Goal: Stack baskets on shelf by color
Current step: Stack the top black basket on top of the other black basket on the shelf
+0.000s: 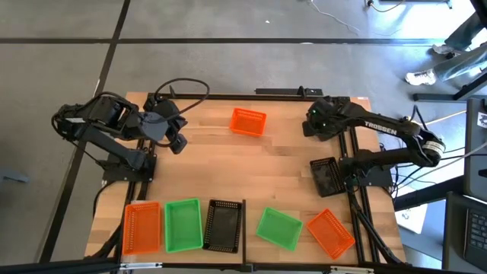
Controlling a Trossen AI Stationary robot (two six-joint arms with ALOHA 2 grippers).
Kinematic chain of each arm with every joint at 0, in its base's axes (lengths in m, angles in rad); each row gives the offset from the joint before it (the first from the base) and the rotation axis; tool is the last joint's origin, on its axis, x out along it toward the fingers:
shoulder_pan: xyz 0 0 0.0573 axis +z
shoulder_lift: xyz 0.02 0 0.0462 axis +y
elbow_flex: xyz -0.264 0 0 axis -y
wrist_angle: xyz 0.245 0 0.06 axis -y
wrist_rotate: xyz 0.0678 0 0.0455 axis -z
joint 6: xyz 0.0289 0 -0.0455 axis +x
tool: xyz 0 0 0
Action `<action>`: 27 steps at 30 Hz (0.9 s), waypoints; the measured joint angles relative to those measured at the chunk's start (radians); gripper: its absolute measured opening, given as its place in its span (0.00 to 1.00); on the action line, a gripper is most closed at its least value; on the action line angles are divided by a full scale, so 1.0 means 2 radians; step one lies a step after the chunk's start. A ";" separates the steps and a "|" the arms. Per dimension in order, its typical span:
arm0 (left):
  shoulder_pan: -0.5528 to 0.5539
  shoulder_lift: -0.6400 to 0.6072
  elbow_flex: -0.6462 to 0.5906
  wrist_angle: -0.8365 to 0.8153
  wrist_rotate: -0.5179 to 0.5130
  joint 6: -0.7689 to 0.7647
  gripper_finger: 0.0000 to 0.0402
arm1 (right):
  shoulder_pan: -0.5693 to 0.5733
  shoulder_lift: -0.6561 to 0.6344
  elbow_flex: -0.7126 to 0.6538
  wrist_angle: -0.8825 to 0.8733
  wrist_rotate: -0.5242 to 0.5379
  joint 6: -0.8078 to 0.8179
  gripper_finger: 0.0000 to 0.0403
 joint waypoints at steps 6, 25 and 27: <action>0.000 0.000 0.000 0.000 0.000 0.000 0.11 | -0.016 0.032 0.000 0.022 -0.001 -0.031 0.23; 0.000 0.000 0.000 0.000 0.000 -0.004 0.11 | -0.053 0.134 0.000 0.073 -0.010 -0.098 0.23; 0.000 0.000 0.000 0.000 0.000 -0.004 0.11 | -0.053 0.140 0.000 0.086 -0.015 -0.112 0.23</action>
